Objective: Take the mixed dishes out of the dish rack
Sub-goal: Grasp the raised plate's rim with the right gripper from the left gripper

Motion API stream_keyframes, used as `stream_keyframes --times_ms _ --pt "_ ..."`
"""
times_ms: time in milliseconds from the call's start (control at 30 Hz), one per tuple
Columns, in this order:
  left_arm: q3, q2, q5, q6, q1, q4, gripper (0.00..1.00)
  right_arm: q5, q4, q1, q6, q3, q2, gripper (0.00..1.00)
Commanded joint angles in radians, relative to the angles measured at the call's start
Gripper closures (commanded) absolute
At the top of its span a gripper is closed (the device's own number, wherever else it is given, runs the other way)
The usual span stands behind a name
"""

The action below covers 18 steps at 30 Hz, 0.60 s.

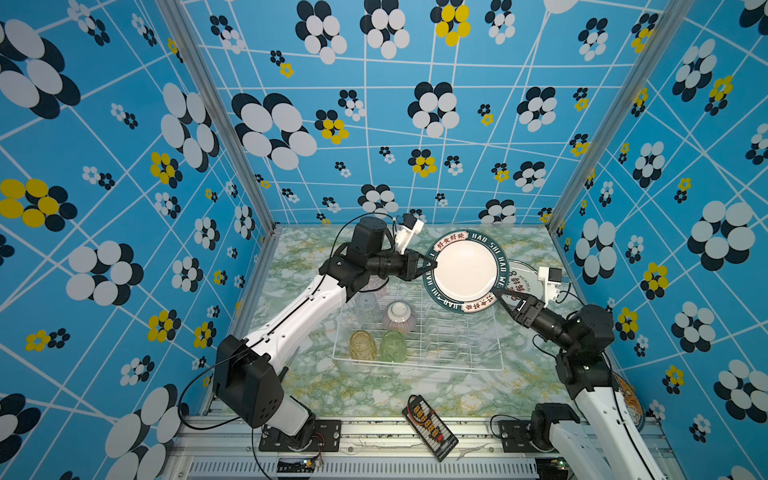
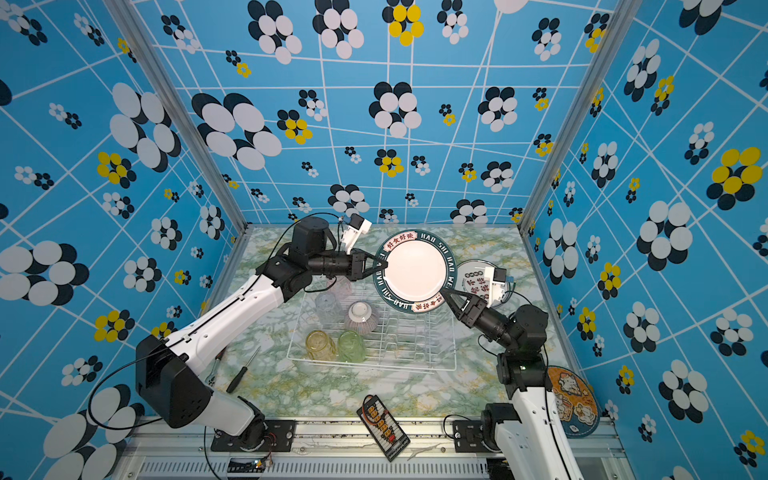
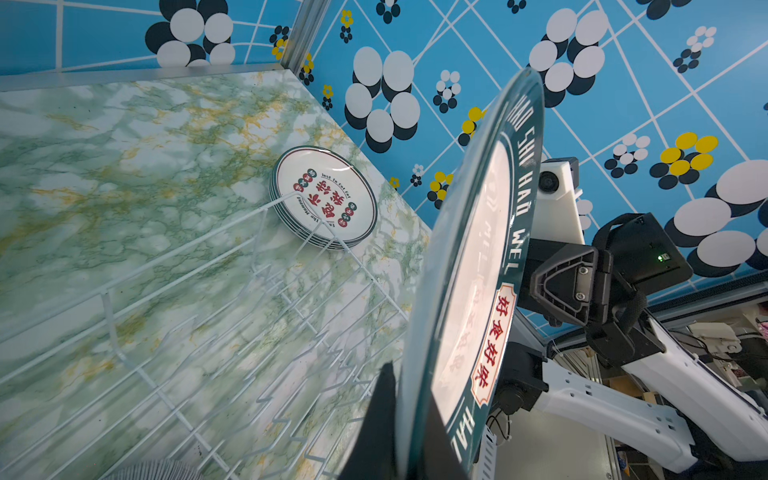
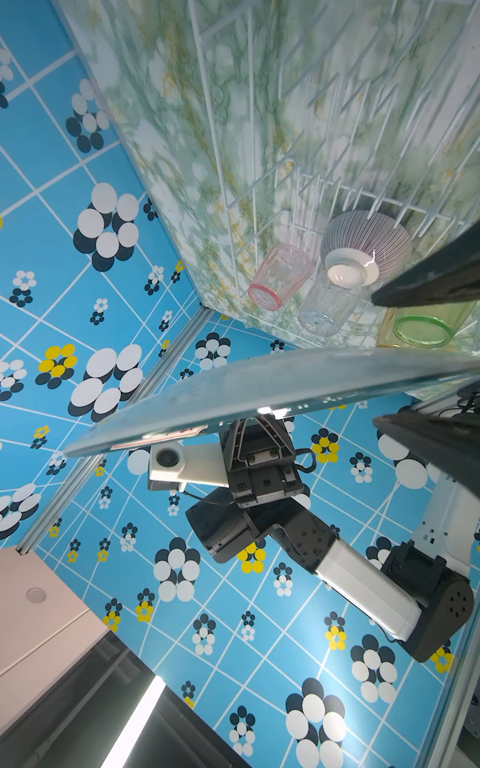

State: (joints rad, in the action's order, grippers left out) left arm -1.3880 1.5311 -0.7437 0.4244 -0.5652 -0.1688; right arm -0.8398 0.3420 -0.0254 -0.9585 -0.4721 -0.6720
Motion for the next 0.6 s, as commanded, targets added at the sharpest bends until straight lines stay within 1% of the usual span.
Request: stream_keyframes --times_ms 0,33,100,133,200,233,300,400,467,500,533,567 --pt "-0.006 0.015 -0.049 0.024 -0.010 0.083 0.91 0.042 0.081 -0.043 0.006 -0.031 -0.038 0.60" --pt "-0.009 0.019 -0.052 0.025 -0.013 0.084 0.91 0.054 0.087 -0.056 0.011 -0.034 -0.053 0.62" --pt "-0.011 0.026 -0.054 0.026 -0.015 0.087 0.91 0.074 0.095 -0.079 0.018 -0.038 -0.078 0.70" --pt "-0.013 0.029 -0.056 0.026 -0.016 0.088 0.91 0.084 0.098 -0.082 0.021 -0.040 -0.089 0.76" --pt "-0.016 0.034 -0.056 0.022 -0.015 0.083 0.91 0.106 0.098 -0.082 0.021 -0.042 -0.105 0.90" --pt "-0.018 0.035 -0.054 0.019 -0.016 0.078 0.91 0.115 0.095 -0.113 0.023 -0.043 -0.109 0.95" --pt "-0.022 0.035 -0.048 0.007 -0.015 0.064 0.91 0.132 0.087 -0.115 0.027 -0.043 -0.109 1.00" --pt "-0.022 0.032 -0.022 -0.013 -0.014 0.038 0.89 0.156 0.067 -0.116 0.036 -0.043 -0.097 1.00" --pt "-0.024 0.030 0.007 -0.026 -0.013 0.014 0.86 0.174 0.051 -0.116 0.040 -0.045 -0.085 1.00" --pt "-0.026 0.028 0.024 -0.036 -0.010 -0.003 0.82 0.182 0.044 -0.116 0.042 -0.047 -0.078 1.00" --pt "-0.029 0.025 0.044 -0.054 -0.009 -0.025 0.70 0.195 0.038 -0.116 0.042 -0.048 -0.070 1.00" --pt "-0.030 0.022 0.062 -0.069 -0.007 -0.046 0.51 0.209 0.029 -0.116 0.043 -0.051 -0.062 1.00"
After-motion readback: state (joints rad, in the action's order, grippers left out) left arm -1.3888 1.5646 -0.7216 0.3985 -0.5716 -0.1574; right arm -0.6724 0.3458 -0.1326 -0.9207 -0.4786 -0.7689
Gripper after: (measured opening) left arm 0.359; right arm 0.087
